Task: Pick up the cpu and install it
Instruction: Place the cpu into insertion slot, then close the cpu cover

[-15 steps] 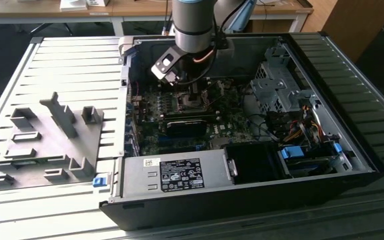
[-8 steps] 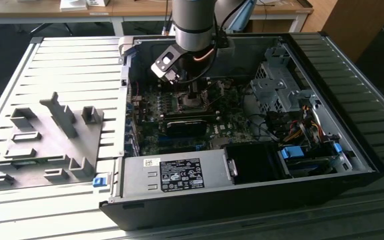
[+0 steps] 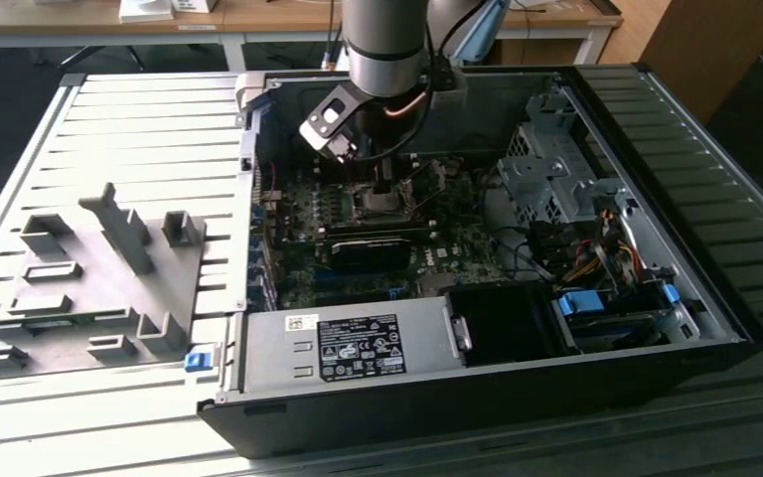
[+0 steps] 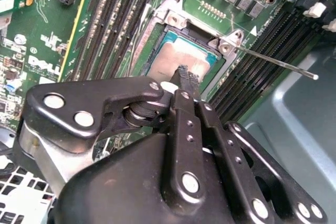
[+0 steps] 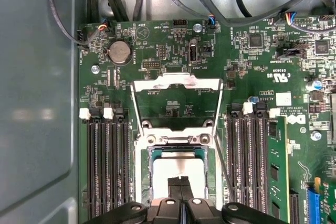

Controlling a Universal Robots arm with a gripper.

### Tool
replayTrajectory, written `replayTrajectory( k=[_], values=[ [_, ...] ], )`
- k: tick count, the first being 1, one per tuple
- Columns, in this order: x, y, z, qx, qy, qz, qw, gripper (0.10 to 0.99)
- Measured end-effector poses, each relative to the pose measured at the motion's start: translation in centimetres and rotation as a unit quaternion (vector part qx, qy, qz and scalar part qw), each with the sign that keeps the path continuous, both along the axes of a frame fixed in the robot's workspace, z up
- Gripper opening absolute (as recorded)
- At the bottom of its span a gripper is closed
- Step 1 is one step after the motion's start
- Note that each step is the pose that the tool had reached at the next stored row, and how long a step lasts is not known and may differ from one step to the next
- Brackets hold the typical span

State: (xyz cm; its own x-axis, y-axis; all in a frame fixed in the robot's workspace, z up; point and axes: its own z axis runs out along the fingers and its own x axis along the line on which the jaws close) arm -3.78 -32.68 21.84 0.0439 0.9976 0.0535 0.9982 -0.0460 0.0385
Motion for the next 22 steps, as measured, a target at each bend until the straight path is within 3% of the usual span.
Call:
replayTrajectory(
  k=[16,22],
  values=[
    [0.0,0.0,1.75,0.0001,0.0004,0.0,1.0,0.106],
    [0.0,0.0,3.43,0.0002,0.0007,0.0,1.0,0.106]
  ],
)
